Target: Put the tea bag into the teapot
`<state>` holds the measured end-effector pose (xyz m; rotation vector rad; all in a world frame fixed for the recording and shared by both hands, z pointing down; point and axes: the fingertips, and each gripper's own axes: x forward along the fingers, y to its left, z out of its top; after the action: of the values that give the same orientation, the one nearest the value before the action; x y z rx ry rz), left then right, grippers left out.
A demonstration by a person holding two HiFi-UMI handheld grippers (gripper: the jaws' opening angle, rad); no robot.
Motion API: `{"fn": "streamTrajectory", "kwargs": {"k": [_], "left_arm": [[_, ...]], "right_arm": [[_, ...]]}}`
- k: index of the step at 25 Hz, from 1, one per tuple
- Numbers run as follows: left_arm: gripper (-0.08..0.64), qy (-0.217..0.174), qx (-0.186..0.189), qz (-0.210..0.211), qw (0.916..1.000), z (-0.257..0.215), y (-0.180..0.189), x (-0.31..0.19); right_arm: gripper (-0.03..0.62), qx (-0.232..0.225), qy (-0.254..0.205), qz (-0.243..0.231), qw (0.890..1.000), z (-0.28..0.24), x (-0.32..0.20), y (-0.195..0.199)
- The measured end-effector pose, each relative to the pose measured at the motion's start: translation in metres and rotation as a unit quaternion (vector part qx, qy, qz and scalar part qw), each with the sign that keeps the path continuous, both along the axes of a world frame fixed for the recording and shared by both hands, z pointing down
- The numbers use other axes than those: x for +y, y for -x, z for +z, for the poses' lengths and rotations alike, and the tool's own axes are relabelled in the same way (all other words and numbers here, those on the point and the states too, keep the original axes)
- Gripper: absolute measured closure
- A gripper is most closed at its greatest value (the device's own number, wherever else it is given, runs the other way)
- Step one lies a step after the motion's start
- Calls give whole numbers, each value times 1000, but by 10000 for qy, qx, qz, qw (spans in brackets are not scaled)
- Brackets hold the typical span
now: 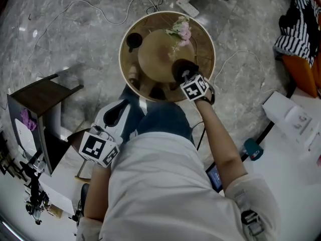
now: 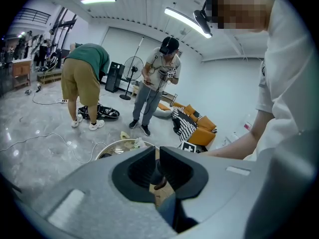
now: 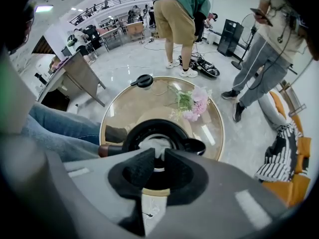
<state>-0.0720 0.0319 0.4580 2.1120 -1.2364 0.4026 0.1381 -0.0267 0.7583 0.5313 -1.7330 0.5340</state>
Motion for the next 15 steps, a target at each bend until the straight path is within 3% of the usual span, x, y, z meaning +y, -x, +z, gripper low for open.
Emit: {"fn": "streamTrajectory", "kwargs": {"k": [15], "left_arm": [[548,-49,124,154,9998,3,-8,-1]], "right_arm": [[540,-312,-18,138,9994,-18,-2,-1]]}}
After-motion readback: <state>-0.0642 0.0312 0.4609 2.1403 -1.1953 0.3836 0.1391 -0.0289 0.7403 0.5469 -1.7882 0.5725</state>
